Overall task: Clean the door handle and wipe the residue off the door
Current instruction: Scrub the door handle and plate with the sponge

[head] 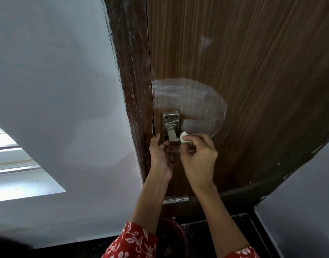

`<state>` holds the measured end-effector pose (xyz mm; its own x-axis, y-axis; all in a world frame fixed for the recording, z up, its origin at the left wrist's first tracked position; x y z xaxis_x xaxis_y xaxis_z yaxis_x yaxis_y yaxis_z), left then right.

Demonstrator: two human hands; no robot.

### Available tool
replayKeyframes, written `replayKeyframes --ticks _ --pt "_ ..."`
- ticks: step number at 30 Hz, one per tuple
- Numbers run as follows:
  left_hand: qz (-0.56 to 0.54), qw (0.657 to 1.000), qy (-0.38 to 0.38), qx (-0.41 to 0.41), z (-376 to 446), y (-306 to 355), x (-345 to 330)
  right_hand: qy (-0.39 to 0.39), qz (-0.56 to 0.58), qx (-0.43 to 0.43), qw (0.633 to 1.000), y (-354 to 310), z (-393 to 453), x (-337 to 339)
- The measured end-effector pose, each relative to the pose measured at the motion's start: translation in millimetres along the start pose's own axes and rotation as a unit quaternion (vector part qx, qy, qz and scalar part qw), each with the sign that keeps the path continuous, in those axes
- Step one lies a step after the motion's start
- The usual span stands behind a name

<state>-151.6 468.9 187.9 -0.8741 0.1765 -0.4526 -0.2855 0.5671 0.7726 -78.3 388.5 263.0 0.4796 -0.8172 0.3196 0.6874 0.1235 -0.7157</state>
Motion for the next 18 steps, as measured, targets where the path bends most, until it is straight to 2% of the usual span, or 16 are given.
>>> replayKeyframes --ticks 3,8,11,14,16,18 --pt "0.031 0.999 0.025 -0.004 1 0 2 0.036 -0.001 -0.030 0.999 7 5 10" --pt "0.037 0.999 0.030 0.012 1 2 3 -0.022 -0.019 -0.005 1.000 -3 4 3" --pt "0.053 0.998 0.033 0.014 1 2 4 -0.021 -0.002 -0.063 0.998 4 14 16" --pt "0.045 0.998 0.033 0.026 -1 1 6 0.008 0.064 -0.104 0.993 4 29 23" --pt "0.036 0.998 0.029 0.039 -1 0 7 0.016 0.104 -0.053 0.993 -11 36 18" --pt "0.026 0.998 0.021 0.047 -2 1 7 -0.026 0.098 0.027 0.994 -28 37 1"
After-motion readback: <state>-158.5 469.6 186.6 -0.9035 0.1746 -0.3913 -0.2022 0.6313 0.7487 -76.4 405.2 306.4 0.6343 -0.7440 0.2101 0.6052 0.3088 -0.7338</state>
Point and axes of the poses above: each hand's wrist, its own z-axis towards the middle knuckle, its own x-axis out of the back of the hand, y = z × x, the point moved 6 cm from there along z, towards the middle knuckle, and after that the axes turned 9 degrees about z, right-handed, at the moved point
